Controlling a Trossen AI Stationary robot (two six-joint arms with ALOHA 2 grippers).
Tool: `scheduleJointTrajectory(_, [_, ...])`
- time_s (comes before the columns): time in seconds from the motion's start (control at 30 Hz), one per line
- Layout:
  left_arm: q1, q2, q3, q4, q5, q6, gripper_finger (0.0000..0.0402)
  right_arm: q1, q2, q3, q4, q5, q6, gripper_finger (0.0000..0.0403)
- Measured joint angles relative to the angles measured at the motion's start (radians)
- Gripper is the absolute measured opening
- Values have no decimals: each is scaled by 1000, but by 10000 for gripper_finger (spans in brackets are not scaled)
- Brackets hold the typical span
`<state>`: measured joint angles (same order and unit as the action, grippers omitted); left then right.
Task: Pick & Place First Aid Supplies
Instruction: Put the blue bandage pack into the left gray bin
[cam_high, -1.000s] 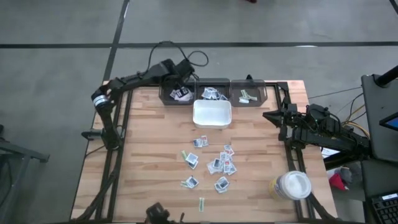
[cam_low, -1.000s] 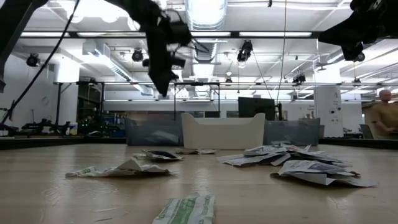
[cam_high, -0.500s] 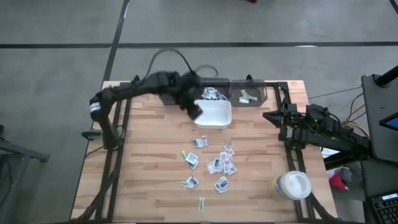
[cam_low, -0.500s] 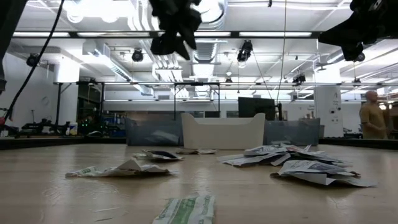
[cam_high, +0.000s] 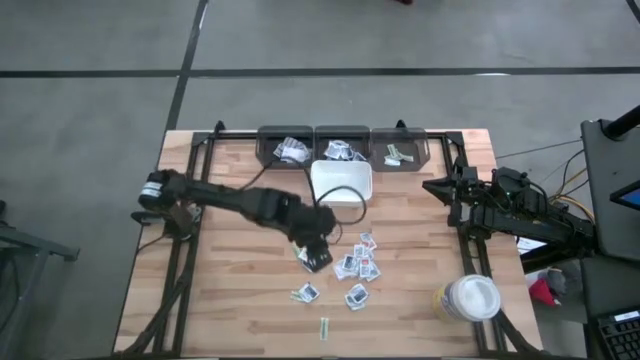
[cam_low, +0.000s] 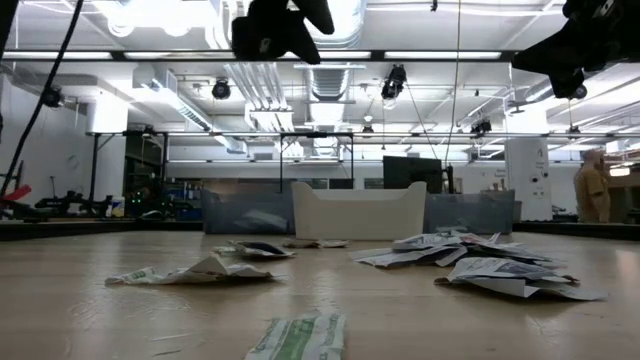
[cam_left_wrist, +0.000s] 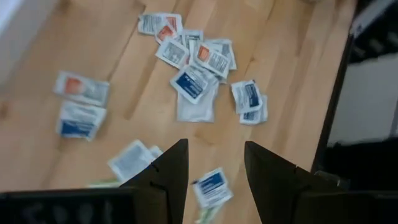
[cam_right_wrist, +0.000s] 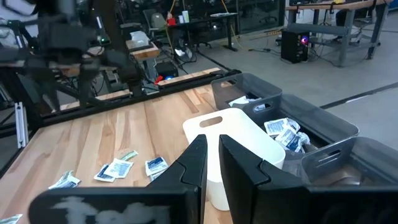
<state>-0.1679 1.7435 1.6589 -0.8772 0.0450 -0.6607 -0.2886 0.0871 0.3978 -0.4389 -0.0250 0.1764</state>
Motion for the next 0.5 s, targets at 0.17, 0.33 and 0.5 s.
scheduleJointTrajectory(0.17, [-49, 0, -90, 85, -33, -247, 149, 0, 0, 0, 0, 0, 0, 38])
scheduleJointTrajectory(0.33, [-66, 1, -213, 291, -44, -336, 149, 0, 0, 0, -2, 0, 0, 38])
scheduleJointTrajectory(0.5, [-69, 31, -282, 475, -79, -222, 148, 0, 0, 0, -14, 0, 0, 38])
